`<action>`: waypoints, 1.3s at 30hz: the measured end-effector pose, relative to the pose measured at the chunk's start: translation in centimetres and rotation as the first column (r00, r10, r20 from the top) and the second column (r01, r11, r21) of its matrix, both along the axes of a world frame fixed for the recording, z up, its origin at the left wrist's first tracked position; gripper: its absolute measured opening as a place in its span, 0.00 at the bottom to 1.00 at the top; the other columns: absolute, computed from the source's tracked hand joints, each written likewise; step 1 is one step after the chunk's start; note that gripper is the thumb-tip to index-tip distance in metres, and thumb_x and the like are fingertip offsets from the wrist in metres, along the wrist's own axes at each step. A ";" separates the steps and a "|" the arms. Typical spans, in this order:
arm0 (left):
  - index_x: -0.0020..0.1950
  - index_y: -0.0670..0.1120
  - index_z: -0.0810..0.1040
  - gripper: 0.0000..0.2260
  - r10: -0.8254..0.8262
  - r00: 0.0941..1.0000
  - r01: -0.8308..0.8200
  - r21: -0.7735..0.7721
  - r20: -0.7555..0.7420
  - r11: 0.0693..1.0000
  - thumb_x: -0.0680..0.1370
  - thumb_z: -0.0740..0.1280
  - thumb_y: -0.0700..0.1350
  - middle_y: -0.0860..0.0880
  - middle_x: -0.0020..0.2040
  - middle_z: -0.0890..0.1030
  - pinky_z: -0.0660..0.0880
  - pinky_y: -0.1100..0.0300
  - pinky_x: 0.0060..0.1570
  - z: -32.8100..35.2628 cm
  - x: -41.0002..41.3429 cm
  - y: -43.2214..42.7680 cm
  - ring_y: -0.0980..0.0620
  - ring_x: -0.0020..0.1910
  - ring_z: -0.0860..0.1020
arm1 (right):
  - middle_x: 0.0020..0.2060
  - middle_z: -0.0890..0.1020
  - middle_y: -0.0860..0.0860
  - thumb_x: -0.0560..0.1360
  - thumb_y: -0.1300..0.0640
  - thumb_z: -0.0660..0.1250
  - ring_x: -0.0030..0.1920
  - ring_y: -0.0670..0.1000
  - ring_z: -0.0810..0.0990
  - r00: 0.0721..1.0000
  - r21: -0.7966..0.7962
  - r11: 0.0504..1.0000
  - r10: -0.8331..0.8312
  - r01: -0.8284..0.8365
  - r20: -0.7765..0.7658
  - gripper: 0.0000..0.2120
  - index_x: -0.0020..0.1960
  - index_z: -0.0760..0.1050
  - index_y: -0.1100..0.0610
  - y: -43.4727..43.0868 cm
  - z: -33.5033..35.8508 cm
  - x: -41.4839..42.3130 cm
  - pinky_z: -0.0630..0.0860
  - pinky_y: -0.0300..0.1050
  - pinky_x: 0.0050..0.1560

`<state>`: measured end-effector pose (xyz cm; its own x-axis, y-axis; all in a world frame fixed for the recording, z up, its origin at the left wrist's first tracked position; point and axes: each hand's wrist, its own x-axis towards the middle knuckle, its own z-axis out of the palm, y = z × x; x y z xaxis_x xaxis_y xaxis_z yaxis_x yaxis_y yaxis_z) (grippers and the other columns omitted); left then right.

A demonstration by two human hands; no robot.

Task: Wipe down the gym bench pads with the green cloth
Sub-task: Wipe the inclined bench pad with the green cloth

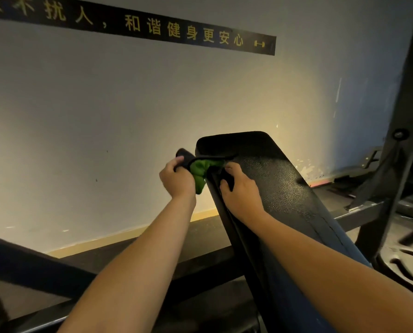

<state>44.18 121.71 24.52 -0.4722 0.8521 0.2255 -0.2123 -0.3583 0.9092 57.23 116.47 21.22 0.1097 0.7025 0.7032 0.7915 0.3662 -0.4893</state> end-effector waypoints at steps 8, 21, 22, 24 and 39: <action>0.74 0.49 0.68 0.25 -0.212 0.934 0.242 0.073 -0.288 0.968 0.79 0.65 0.55 0.47 0.69 0.72 0.74 0.51 0.67 -1.1 4.9 2.8 0.50 0.66 0.74 | 0.68 0.75 0.49 0.81 0.54 0.59 0.67 0.49 0.73 0.990 0.030 0.996 -0.082 0.080 0.112 0.18 0.69 0.73 0.53 1.2 -0.9 0.3 0.68 0.52 0.65; 0.71 0.50 0.68 0.14 -0.114 0.943 0.170 0.158 -0.314 0.973 0.85 0.58 0.49 0.50 0.64 0.74 0.75 0.58 0.60 -3.3 3.9 0.7 0.53 0.61 0.75 | 0.59 0.81 0.53 0.79 0.62 0.58 0.61 0.55 0.77 0.977 0.064 0.989 -0.143 0.134 0.160 0.16 0.63 0.77 0.57 1.1 -1.1 0.1 0.73 0.54 0.60; 0.72 0.51 0.67 0.15 -0.125 0.944 0.170 0.124 -0.306 0.978 0.86 0.56 0.50 0.50 0.65 0.74 0.76 0.55 0.61 -2.1 3.8 1.8 0.51 0.62 0.75 | 0.64 0.79 0.52 0.79 0.62 0.58 0.65 0.54 0.75 0.981 0.069 0.990 -0.135 0.126 0.141 0.18 0.67 0.76 0.56 1.2 -1.1 0.2 0.71 0.53 0.64; 0.74 0.53 0.65 0.16 -0.172 0.948 0.179 0.005 -0.267 0.984 0.86 0.55 0.52 0.48 0.64 0.75 0.76 0.52 0.60 0.3 3.8 3.9 0.48 0.61 0.76 | 0.68 0.76 0.51 0.79 0.62 0.59 0.69 0.52 0.72 0.986 0.079 0.990 -0.121 0.113 0.112 0.19 0.69 0.75 0.56 1.4 -1.3 0.2 0.67 0.51 0.67; 0.63 0.48 0.68 0.11 -0.151 0.927 0.130 -0.084 -0.344 0.988 0.85 0.57 0.53 0.48 0.52 0.78 0.70 0.61 0.37 -3.0 4.8 -1.5 0.53 0.45 0.77 | 0.65 0.78 0.56 0.78 0.63 0.60 0.67 0.56 0.74 0.979 0.090 0.988 -0.139 0.127 0.149 0.19 0.67 0.76 0.60 1.1 -1.1 0.1 0.70 0.54 0.62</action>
<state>48.94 120.25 21.47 -0.2476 0.9208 0.3015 0.0769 -0.2915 0.9535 57.38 117.62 20.13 0.0842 0.6299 0.7721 0.8995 0.2853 -0.3309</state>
